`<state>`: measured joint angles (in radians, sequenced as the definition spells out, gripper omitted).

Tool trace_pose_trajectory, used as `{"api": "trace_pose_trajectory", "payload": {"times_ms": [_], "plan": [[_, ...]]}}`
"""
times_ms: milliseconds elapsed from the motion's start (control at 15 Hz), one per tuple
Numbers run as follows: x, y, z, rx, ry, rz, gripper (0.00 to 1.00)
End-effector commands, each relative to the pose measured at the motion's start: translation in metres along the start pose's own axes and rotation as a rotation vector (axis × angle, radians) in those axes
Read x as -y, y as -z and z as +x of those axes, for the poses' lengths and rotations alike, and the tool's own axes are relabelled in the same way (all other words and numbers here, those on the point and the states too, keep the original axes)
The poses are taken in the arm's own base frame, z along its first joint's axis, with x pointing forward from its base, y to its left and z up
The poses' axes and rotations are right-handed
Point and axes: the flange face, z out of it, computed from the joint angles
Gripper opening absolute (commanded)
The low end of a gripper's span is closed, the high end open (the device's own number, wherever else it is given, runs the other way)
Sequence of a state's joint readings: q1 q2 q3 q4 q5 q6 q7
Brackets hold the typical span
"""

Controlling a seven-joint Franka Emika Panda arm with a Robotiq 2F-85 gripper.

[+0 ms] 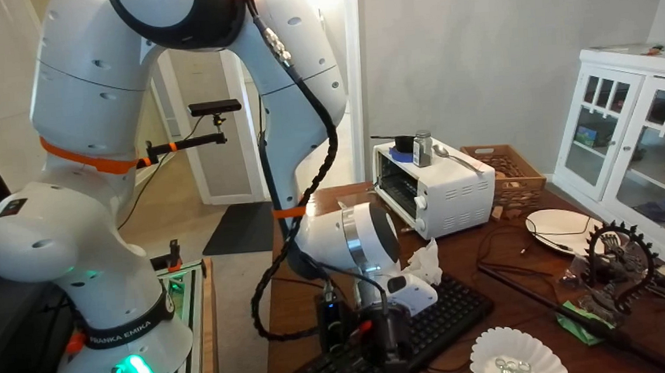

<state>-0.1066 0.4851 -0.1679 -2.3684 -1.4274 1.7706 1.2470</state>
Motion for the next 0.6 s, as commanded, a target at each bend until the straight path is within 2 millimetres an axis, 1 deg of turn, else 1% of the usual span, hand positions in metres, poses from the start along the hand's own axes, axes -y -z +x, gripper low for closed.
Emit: {"api": "trace_pose_trajectory", "payload": {"times_ms": [0, 133, 267, 400, 533], "plan": [[-0.019, 0.02, 0.006, -0.164, 0.031, -0.105, 0.04], [-0.018, 0.026, 0.011, -0.246, 0.047, -0.143, 0.04], [-0.013, 0.031, 0.012, -0.296, 0.061, -0.132, 0.04], [-0.007, 0.036, 0.01, -0.372, 0.08, -0.115, 0.04], [-0.001, 0.048, 0.005, -0.49, 0.089, -0.11, 0.04]]}}
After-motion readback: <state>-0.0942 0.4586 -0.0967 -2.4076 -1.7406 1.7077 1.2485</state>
